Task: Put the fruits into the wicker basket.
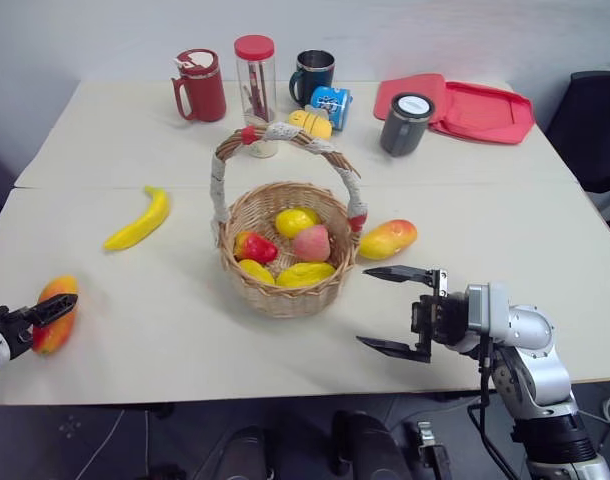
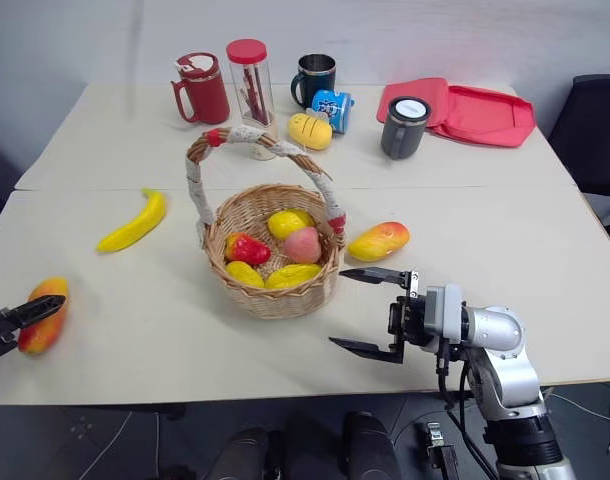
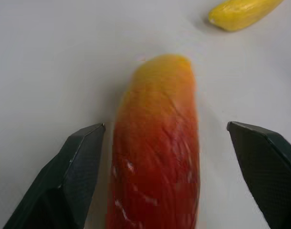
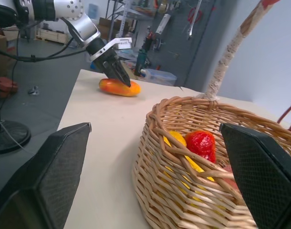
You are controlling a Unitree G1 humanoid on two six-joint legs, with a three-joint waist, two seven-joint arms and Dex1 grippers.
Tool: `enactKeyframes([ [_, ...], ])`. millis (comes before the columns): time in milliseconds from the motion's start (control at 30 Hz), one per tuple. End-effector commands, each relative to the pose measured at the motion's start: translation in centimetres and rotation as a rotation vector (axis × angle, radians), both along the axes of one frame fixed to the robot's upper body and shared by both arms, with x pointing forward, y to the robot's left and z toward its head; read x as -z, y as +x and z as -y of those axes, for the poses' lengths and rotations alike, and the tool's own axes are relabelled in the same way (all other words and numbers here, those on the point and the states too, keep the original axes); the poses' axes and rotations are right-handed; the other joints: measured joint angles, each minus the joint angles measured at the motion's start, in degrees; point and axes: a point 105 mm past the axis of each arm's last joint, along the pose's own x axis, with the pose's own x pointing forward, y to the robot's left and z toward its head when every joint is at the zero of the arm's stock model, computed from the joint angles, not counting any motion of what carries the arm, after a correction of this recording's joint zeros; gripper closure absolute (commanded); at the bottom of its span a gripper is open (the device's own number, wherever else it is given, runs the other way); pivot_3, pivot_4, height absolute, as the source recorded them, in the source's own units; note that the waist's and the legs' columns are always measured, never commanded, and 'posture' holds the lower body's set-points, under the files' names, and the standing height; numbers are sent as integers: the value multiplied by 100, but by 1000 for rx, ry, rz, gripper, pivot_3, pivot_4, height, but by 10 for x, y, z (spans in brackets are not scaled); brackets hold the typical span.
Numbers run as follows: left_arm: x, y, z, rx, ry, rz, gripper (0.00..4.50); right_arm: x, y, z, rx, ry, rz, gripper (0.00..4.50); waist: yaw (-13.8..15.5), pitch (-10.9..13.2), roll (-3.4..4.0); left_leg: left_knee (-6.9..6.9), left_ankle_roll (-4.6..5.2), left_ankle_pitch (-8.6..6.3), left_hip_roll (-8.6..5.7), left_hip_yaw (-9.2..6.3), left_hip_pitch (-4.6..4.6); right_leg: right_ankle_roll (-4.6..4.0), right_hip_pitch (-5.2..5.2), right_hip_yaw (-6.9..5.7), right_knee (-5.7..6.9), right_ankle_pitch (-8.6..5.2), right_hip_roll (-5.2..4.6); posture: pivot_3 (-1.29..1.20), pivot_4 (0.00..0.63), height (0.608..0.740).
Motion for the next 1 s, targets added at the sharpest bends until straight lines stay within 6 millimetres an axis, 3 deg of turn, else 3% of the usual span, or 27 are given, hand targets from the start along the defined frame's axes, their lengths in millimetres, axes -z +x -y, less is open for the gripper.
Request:
enactKeyframes([
  [33, 10, -9, -7, -18, 28, -48, 1514, -11, 1, -1, 37, 40, 44, 0, -2, 0, 0, 0, -1, 0, 1, 4, 1, 0, -3, 3, 1, 0, 0, 0, 150, 740],
  [100, 12, -12, -8, -12, 51, -55, 2191, -12, 2, -2, 49, 45, 44, 0, 22, 0, 1, 0, -2, -1, 2, 8, 3, 0, -5, 7, 5, 0, 0, 0, 150, 740],
  [167, 8, -9, -4, 21, 62, -2, 2576, -13, 4, -1, 63, 52, 35, 0, 25, 0, 2, 1, -3, -1, 2, 9, 7, 0, -6, 10, 5, 0, -3, 0, 150, 740],
  [233, -11, -1, 5, 111, 106, 145, 2624, -14, 7, 0, 83, 61, 30, 0, 26, 1, 3, 1, -5, -3, 3, 11, 9, 0, -6, 14, 4, 0, -7, 0, 150, 740],
  [267, -35, 5, 15, 176, 139, 264, 2624, -17, 10, 3, 108, 80, 20, 0, 26, 1, 2, 0, -6, -3, 3, 12, 9, -1, -9, 16, 4, 0, -10, 0, 150, 740],
  [333, -82, 11, 45, 322, 152, 453, 2624, -25, 17, 13, 164, 120, -31, 0, 52, -2, -16, 3, -11, -6, 10, 12, 1, -1, -14, 22, 4, 0, -16, 0, 150, 740],
  [367, -95, 11, 55, 372, 153, 498, 2624, -28, 19, 16, 179, 128, -50, 0, 77, -2, -23, 6, -13, -7, 11, -1, -6, -3, -12, 31, 4, 0, -20, 0, 150, 740],
  [467, -124, 7, 131, 788, 185, 544, 2624, -32, 27, 38, 286, 116, -34, 0, 150, -3, -23, 10, -13, -9, 2, -13, -11, -4, -10, 50, 0, 1, -51, 0, 150, 740],
  [600, -109, 5, 195, 1171, 225, 425, 2624, -31, 33, 54, 367, 74, 2, 0, 169, -3, 32, 7, 4, -13, -16, 16, 7, 3, -1, 66, -1, 4, -19, 0, 150, 740],
  [700, -108, 17, 230, 1297, 202, 467, 2624, -31, 35, 57, 397, 66, 16, 0, 166, 1, 39, 5, 5, -8, -14, 46, 16, 8, -13, 63, 6, 6, 9, 0, 150, 740],
  [933, -95, 74, 280, 1238, 214, 491, 2624, -18, 26, 55, 442, 76, 12, 0, 199, 1, 37, 17, 0, -2, -14, 66, 18, 13, -19, 89, 20, 9, 46, 0, 150, 740],
  [1000, -96, 77, 283, 1232, 201, 500, 1920, -16, 22, 52, 449, 87, 1, 0, 161, 3, 35, 21, 2, -2, -14, 68, 13, 16, -21, 90, 18, 11, 50, 0, 150, 740],
])
